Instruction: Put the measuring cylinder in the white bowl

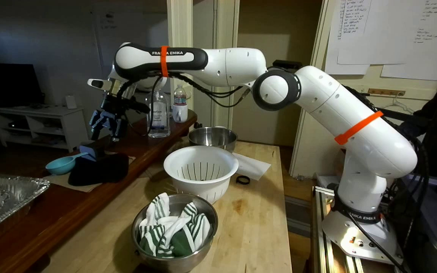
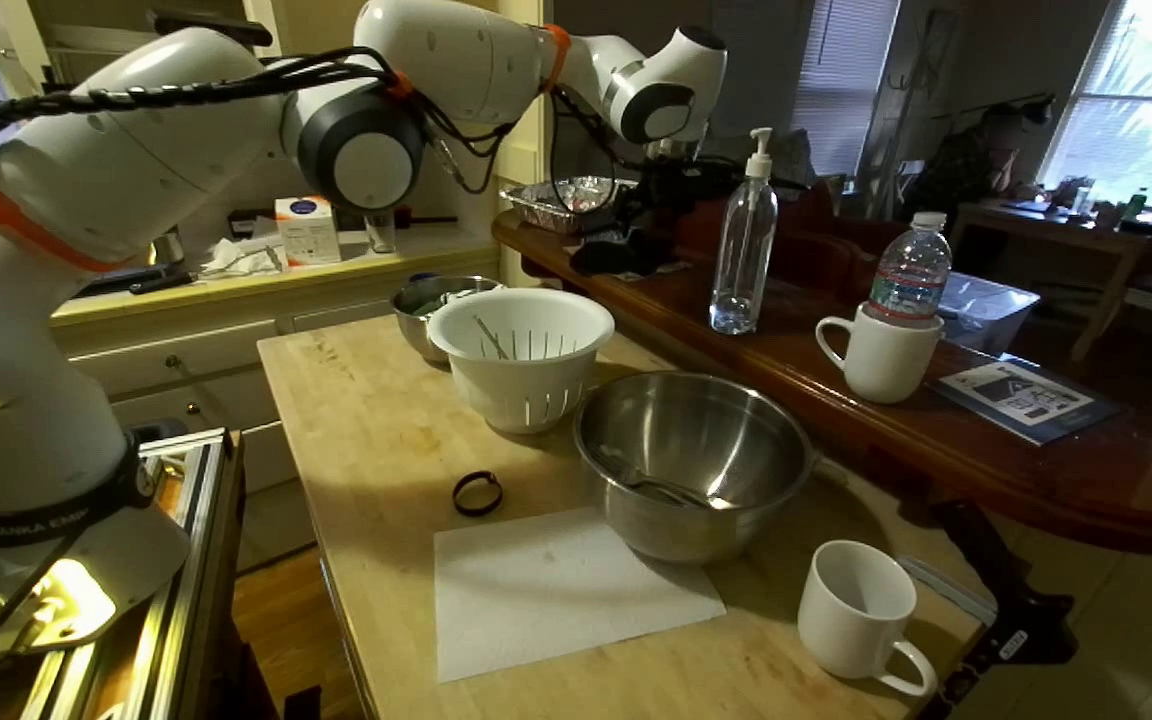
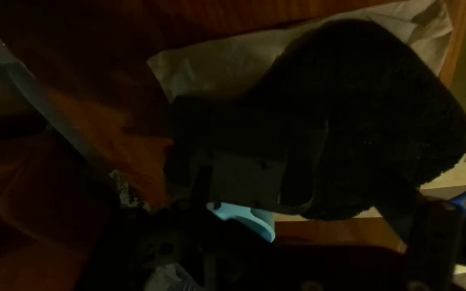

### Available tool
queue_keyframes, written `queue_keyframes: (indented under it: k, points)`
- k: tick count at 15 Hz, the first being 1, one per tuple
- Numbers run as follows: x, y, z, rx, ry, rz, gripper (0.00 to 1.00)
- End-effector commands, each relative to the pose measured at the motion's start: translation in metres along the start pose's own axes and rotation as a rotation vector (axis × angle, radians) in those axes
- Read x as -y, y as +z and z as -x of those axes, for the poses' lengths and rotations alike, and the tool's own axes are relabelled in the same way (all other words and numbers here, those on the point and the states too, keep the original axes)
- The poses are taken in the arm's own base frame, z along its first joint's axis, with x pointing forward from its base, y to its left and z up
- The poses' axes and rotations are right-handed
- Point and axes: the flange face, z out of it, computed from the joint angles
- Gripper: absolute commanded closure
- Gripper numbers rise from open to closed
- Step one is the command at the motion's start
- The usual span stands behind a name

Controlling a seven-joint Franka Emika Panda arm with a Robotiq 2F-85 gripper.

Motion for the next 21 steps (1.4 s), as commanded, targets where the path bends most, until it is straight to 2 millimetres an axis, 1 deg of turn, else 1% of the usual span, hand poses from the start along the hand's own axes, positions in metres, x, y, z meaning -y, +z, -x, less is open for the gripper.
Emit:
queue_keyframes:
  k: [1,3,5,12,13,14,15,16,17,19,20,21]
  points:
    - [-0.007,0.003,0.004,-0.006,-0.04,-0.011,0.0]
    - [-0.011,0.001,0.005,-0.009,-0.045,0.023,0.0]
    - [-0.013,0.004,0.006,-0.021,-0.039,0.035,0.0]
    - [-0.014,0.033,0.0,-0.004,-0.052,0.062,0.0]
    - [-0.013,0.037,0.0,0.0,-0.052,0.061,0.02]
    - [-0.013,0.041,-0.001,0.002,-0.056,0.061,0.27]
    - [-0.012,0.044,-0.002,0.005,-0.056,0.06,0.27]
    - [-0.011,0.046,-0.002,0.009,-0.057,0.054,0.32]
    - [-0.011,0.045,-0.003,0.01,-0.055,0.055,0.41]
    - [-0.012,0.035,-0.007,0.018,-0.055,0.068,0.58]
    - [-0.012,0.025,-0.011,0.025,-0.055,0.083,0.65]
    - [-0.012,0.019,-0.013,0.035,-0.055,0.094,0.65]
